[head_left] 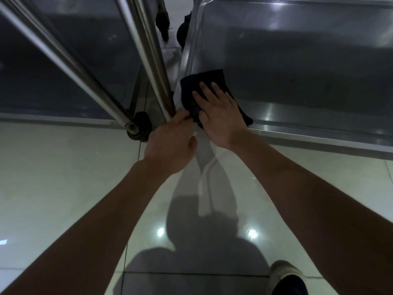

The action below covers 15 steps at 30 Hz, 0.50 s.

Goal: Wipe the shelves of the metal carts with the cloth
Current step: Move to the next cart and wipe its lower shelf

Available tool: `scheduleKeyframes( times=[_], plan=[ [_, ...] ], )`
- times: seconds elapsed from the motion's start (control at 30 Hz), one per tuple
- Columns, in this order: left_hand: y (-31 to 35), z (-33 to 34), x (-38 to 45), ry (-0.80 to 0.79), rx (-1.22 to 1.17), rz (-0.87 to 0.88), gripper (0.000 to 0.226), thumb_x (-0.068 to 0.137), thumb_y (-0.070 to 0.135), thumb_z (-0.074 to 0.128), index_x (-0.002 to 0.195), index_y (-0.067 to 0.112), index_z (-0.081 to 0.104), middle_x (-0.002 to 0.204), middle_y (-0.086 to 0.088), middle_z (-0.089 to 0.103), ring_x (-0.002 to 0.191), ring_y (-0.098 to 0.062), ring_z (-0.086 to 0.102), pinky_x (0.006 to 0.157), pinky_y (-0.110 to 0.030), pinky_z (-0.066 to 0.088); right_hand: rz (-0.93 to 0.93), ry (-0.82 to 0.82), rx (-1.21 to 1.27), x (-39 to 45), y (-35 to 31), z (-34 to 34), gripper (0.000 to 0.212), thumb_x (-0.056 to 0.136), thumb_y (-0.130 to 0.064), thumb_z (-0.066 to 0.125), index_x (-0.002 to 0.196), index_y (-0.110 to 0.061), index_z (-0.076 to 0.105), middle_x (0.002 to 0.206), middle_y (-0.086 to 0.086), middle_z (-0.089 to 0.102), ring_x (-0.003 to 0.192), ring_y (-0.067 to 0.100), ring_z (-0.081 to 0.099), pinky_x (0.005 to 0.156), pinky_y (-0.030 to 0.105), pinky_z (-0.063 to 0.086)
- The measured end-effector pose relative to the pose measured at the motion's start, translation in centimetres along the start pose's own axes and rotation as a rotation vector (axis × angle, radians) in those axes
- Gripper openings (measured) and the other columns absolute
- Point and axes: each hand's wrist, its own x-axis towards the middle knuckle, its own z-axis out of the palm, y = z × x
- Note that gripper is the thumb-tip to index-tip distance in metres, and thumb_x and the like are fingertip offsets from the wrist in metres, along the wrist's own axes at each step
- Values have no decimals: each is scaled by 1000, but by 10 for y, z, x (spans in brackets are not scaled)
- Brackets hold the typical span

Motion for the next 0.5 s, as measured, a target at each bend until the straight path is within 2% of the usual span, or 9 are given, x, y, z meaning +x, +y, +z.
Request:
scheduleKeyframes(
  times=[0.13, 0.3, 0.4, 0.5],
  plan=[
    [6, 6, -4, 19, 104, 39, 45, 93, 26, 58, 136, 11, 56, 143, -1, 50, 102, -23, 64, 79, -37, 56, 39, 55, 28, -10, 6, 3, 54, 106, -28, 27, 159, -21, 20, 168, -1, 8, 154, 21, 2, 124, 44, 6],
    [20, 9, 2, 69, 235, 13, 34, 93, 34, 54, 122, 17, 58, 128, 0, 56, 101, -23, 62, 88, -40, 40, 155, 157, 41, -30, 34, 3, 55, 104, -26, 31, 158, -17, 25, 167, 2, 14, 154, 22, 6, 124, 44, 10],
    [37, 12, 9, 75, 272, 41, 39, 92, 36, 54, 127, 20, 56, 133, -1, 55, 117, -25, 56, 95, -46, 39, 197, 179, 18, -48, 59, -2, 55, 104, -27, 28, 158, -16, 24, 167, 3, 14, 154, 23, 7, 124, 44, 12],
    [68, 16, 25, 39, 209, 155, 42, 94, 37, 54, 130, 16, 59, 135, -5, 54, 127, -27, 48, 102, -49, 39, 249, 187, -7, -65, 86, -8, 55, 104, -27, 27, 158, -16, 22, 167, 2, 13, 154, 23, 6, 124, 43, 12]
  ],
)
